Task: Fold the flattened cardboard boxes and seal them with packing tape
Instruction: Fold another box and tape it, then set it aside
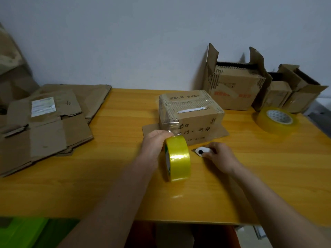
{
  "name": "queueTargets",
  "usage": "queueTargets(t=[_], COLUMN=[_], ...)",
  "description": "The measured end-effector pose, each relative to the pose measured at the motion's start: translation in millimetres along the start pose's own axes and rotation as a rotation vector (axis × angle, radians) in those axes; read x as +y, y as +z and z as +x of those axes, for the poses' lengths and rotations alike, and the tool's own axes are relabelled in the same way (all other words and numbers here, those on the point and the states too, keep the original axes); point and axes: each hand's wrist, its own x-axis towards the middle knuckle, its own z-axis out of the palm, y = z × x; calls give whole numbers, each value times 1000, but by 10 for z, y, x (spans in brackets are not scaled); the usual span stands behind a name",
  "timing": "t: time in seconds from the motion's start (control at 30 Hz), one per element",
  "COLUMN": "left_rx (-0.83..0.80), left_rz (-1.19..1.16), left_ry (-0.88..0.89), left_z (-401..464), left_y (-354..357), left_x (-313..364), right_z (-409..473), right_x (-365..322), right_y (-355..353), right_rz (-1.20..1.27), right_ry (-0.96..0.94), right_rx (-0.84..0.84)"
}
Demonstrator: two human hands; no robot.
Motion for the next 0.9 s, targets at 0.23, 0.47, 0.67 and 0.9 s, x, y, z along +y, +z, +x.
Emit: queueTargets(t=[0.23,0.47,0.67,0.9], left_rx=[-38,-111,-190,-131], left_rz=[52,22,82,90], left_ry=[17,18,25,132], left_z=[12,-29,-109,-204], left_y=[-62,-85,-89,-119], left_x=[2,42,68,9], right_z=[15,429,453,43], right_x=[-660,-978,-943,-945], right_y=[-206,-179,-148,-177], right_rz=[-193,-111,-95,319], right_ry=[-562,-624,-623,-581], right_rx=[552,116,137,331])
